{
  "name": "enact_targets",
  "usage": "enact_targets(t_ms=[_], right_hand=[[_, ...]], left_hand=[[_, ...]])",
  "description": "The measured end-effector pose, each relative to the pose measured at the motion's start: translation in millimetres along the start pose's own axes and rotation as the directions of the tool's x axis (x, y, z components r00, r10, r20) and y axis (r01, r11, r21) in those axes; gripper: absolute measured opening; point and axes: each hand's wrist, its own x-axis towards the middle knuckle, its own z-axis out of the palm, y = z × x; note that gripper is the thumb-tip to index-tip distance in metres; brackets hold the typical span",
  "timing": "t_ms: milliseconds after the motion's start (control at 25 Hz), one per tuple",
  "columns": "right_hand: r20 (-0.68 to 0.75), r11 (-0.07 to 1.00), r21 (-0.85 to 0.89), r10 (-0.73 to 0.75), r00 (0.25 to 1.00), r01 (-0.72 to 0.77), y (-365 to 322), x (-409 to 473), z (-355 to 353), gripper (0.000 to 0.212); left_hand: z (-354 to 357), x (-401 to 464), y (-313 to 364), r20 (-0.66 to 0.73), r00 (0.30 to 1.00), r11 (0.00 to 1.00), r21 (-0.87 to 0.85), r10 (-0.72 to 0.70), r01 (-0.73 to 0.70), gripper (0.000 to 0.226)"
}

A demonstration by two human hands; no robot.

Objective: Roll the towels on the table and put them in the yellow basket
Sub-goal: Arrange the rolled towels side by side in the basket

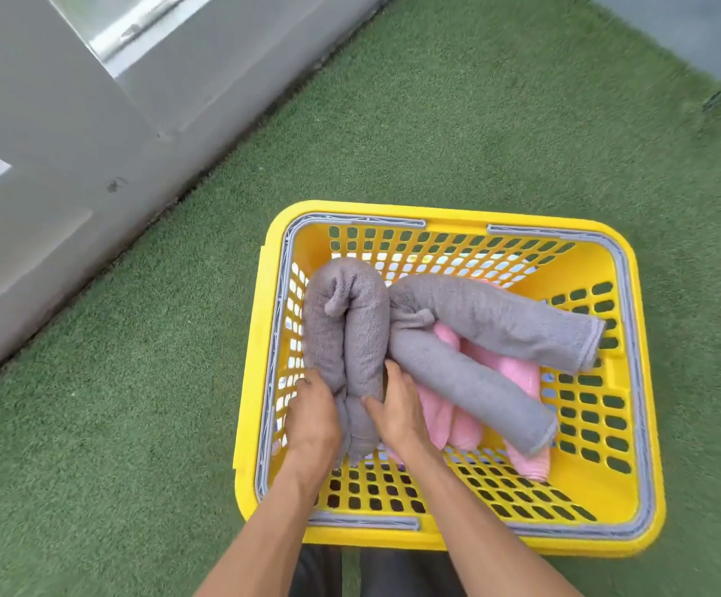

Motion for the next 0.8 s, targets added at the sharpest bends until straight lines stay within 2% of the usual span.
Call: enact_targets(t_ms=[40, 120, 200, 240, 320, 400, 480, 560, 600, 680, 800], right_hand=[[-0.034, 1.000, -0.020, -0.020, 0.999, 0.019, 3, -5, -15, 0.053], [-0.213, 0.988, -0.120, -0.120, 0.970, 0.096, 4, -12, -54, 0.044], [-0.391, 0.929, -0.354, -0.249, 0.886, 0.106, 12, -7, -100, 0.045], [-0.423, 0.887, -0.457, -0.284, 0.861, 0.068, 18, -1, -122, 0.050], [-0.382, 0.804, -0.595, -0.291, 0.877, 0.008, 35, 19, -157, 0.062], [-0.323, 0.716, -0.697, -0.292, 0.900, -0.018, 54, 40, -176, 0.066], [-0.331, 0.642, -0.764, -0.300, 0.895, -0.068, 67, 52, -180, 0.061], [-0.351, 0.620, -0.775, -0.252, 0.902, -0.128, 71, 53, -180, 0.049], [-0.340, 0.638, -0.758, -0.202, 0.919, -0.140, 71, 49, -178, 0.042], [-0.306, 0.730, -0.665, -0.073, 0.949, -0.158, 71, 33, -176, 0.036], [-0.299, 0.883, -0.430, 0.059, 0.952, -0.190, 81, -8, -172, 0.037]], left_hand=[[-2, -6, 3, -0.044, 0.999, 1.000, -0.015, -0.006, 0.005, 0.032], [-3, -23, 15, -0.119, 0.993, 0.996, -0.086, 0.021, -0.031, 0.032], [7, -39, 40, -0.090, 0.994, 0.979, -0.191, 0.062, -0.078, 0.036], [15, -44, 57, -0.026, 0.999, 0.957, -0.287, 0.041, -0.047, 0.042], [30, -46, 98, 0.139, 0.989, 0.850, -0.513, -0.054, 0.118, 0.057], [46, -44, 136, 0.234, 0.963, 0.681, -0.683, -0.136, 0.263, 0.063], [59, -40, 163, 0.253, 0.944, 0.553, -0.765, -0.214, 0.330, 0.071], [66, -36, 176, 0.267, 0.916, 0.481, -0.787, -0.301, 0.387, 0.076], [68, -34, 178, 0.267, 0.908, 0.479, -0.782, -0.321, 0.399, 0.074], [64, -40, 179, 0.238, 0.924, 0.547, -0.750, -0.300, 0.372, 0.069], [55, -60, 167, 0.063, 0.990, 0.681, -0.720, -0.127, 0.133, 0.065]])
